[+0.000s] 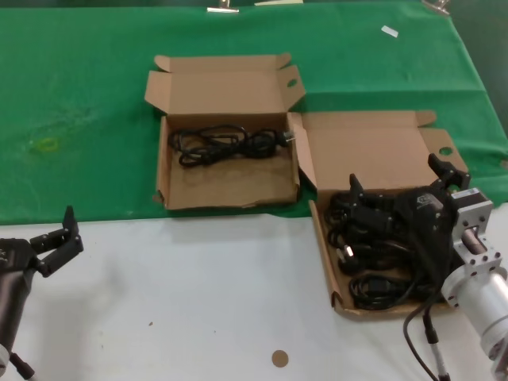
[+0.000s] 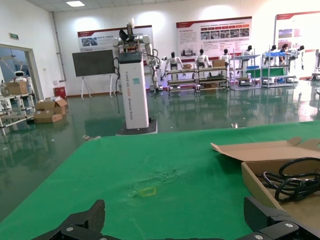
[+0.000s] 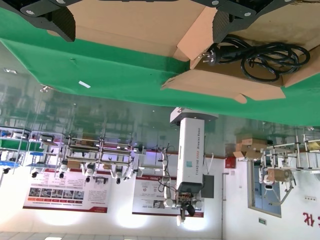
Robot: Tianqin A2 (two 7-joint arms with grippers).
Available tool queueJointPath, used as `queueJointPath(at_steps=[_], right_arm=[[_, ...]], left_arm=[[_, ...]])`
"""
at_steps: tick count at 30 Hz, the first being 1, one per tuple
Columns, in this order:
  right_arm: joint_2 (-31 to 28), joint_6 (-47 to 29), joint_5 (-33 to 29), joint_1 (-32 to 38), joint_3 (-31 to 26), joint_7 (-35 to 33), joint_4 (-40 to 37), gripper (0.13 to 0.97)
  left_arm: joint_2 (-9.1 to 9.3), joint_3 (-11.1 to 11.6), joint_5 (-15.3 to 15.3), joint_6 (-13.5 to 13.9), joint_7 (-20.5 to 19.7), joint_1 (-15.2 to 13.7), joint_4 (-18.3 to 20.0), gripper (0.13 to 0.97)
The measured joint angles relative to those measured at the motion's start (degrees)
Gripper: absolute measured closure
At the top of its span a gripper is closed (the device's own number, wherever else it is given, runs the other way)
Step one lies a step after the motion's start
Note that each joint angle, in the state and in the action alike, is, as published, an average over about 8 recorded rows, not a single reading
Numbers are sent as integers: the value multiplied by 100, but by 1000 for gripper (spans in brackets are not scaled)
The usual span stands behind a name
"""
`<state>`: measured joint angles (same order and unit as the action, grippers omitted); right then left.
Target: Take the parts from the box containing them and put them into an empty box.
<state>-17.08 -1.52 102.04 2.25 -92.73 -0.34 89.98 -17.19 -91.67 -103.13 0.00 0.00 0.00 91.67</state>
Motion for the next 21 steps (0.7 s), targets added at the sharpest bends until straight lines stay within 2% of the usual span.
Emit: queueJointPath(at_steps=[21], right_arm=[[0,0,0,0,0,0,0,129]], left_arm=[[0,0,0,0,0,0,0,132]])
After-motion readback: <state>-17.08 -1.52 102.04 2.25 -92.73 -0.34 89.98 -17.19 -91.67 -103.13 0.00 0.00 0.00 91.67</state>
